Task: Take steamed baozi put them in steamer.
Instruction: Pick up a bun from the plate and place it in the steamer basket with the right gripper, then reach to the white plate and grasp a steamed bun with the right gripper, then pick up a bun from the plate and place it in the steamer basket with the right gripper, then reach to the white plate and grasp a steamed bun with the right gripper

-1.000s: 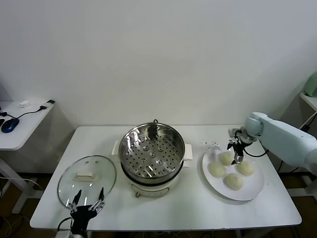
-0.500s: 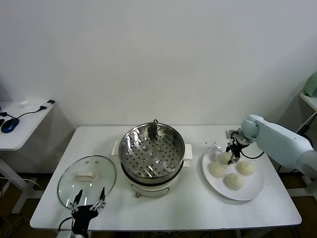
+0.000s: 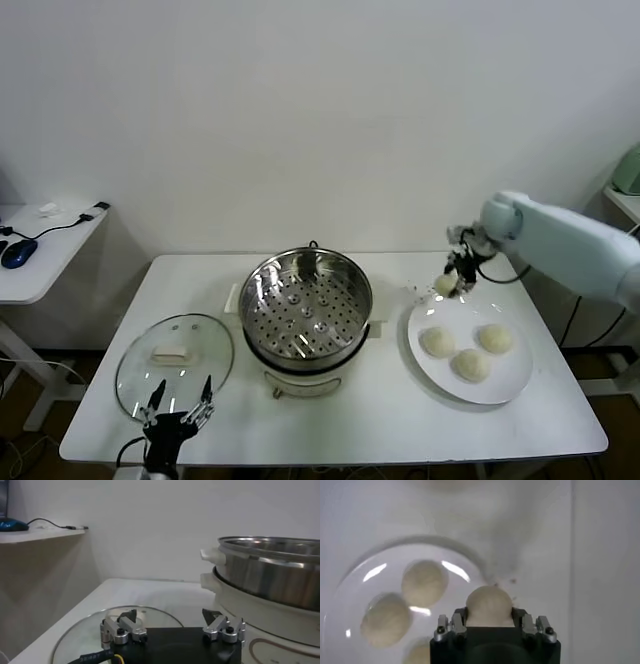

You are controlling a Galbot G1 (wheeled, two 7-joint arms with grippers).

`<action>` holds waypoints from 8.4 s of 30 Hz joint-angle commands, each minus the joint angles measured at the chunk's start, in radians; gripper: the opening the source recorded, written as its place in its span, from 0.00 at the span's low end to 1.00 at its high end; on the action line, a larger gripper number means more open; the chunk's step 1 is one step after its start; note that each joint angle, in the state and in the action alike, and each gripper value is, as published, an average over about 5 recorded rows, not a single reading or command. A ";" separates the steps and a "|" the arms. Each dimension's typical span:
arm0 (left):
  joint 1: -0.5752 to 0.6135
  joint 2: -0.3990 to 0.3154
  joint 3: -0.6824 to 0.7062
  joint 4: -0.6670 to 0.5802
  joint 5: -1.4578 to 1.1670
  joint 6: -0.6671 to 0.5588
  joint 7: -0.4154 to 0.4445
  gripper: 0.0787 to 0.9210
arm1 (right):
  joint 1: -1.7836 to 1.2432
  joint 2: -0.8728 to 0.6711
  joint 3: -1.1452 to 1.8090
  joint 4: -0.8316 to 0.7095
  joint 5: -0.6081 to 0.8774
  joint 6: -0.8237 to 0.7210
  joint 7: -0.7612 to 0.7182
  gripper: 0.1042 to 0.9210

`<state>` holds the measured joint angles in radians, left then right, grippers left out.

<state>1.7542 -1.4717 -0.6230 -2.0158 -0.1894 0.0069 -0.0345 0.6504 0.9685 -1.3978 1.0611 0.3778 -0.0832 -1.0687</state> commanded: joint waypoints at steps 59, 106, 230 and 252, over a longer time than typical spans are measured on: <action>0.033 -0.010 0.046 -0.029 0.051 -0.020 -0.027 0.88 | 0.232 0.215 -0.166 0.064 0.135 0.520 -0.048 0.88; 0.022 -0.017 0.039 -0.023 0.032 -0.004 -0.022 0.88 | -0.340 -0.131 -0.095 0.088 0.117 -0.301 0.315 0.88; 0.007 -0.010 0.039 -0.031 0.055 -0.002 -0.022 0.88 | -0.234 -0.442 -0.203 0.362 0.007 -0.290 0.228 0.88; 0.011 -0.009 0.044 -0.031 0.054 -0.010 -0.023 0.88 | -0.331 -0.358 -0.091 0.296 0.017 -0.359 0.284 0.88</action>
<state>1.7649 -1.4826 -0.5785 -2.0454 -0.1347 -0.0031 -0.0572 0.3706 0.6065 -1.5300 1.3710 0.4073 -0.4272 -0.7975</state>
